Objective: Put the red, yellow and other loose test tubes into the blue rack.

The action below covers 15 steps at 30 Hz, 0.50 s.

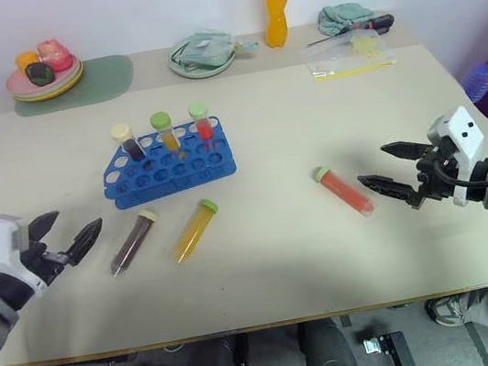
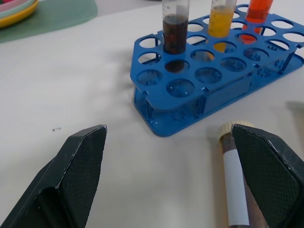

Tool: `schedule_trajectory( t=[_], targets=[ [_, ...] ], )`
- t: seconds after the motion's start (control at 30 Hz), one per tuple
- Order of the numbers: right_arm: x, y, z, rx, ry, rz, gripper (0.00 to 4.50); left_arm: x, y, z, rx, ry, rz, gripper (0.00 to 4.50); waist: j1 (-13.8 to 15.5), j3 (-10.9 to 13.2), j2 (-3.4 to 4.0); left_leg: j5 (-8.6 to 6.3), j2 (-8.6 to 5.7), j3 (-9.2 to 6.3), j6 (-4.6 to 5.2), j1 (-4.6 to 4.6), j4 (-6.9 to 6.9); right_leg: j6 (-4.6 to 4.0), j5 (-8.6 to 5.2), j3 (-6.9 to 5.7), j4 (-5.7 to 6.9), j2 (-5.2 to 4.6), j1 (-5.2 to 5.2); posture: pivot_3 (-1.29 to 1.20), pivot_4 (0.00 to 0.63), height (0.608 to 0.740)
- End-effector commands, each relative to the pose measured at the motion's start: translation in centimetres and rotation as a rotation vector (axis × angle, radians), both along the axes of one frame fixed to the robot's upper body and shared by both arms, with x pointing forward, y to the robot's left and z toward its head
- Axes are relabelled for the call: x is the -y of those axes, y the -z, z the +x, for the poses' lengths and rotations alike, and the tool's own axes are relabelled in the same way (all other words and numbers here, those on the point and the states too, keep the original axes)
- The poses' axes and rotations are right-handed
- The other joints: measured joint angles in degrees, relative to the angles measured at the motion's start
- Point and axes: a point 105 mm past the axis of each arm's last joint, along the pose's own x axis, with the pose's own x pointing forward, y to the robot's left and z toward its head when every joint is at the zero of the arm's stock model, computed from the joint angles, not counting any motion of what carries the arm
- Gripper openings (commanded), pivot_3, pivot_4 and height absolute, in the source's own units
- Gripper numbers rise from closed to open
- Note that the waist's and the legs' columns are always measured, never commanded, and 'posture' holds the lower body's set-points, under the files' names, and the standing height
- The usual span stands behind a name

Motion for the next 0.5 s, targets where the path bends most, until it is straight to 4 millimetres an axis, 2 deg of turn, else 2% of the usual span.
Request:
schedule_trajectory(
  t=[0.03, 0.37, 0.5],
  targets=[
    [-0.2, -0.9, 0.1, 0.041, -0.008, -0.007, 4.47, 0.7, -1.0, -0.1, 0.041, 0.019, 0.008, 4.31, 0.00, 0.00, 0.00, 0.00, 0.00, 0.00, 0.00, 0.00, 0.00, 0.00, 0.00, 0.00, 0.00, 0.02, 0.00, 0.00, 0.150, 0.740],
    [-0.7, -0.6, 1.0, 0.056, 0.017, -0.027, 4.47, 1.3, -1.2, 0.2, 0.065, 0.042, -0.001, 4.31, 0.05, 0.00, 0.00, 0.00, 0.01, 0.00, 0.00, 0.00, 0.03, 0.01, 0.00, 0.01, 0.01, 0.17, 0.02, 0.00, 0.150, 0.740],
    [-0.8, -0.8, 0.8, 0.055, 0.055, -0.085, 4.47, 3.8, -1.5, 0.7, 0.079, 0.153, -0.014, 4.31, 0.09, -0.01, 0.01, 0.00, 0.01, 0.00, 0.00, 0.01, 0.05, 0.01, 0.01, 0.01, 0.02, 0.18, 0.04, 0.00, 0.150, 0.740]
  ],
)
